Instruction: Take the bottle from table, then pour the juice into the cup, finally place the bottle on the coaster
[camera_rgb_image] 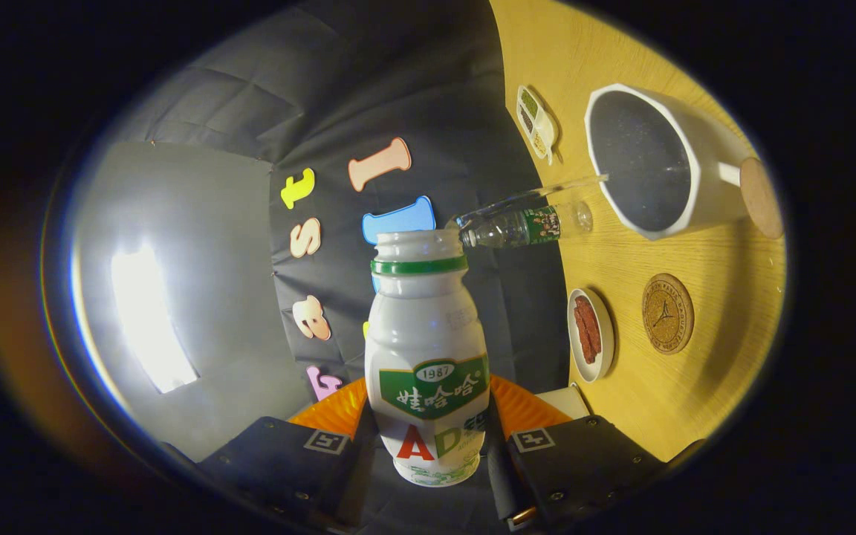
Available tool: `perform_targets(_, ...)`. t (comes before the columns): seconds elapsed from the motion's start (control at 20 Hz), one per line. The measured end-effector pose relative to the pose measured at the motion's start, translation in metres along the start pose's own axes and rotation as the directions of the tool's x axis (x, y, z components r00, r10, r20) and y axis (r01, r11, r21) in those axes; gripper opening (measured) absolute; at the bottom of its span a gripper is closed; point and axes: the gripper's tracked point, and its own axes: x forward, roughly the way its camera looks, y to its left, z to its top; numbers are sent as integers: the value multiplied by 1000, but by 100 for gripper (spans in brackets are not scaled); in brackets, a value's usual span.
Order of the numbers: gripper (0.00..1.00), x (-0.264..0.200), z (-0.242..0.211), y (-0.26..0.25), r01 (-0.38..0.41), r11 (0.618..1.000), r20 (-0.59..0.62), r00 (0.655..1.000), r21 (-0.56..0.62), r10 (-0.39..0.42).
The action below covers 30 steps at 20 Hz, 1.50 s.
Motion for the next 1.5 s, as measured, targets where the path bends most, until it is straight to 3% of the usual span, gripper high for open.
perform_targets(1.5,65,-2,6,1,-23,997,44,999,80,19)
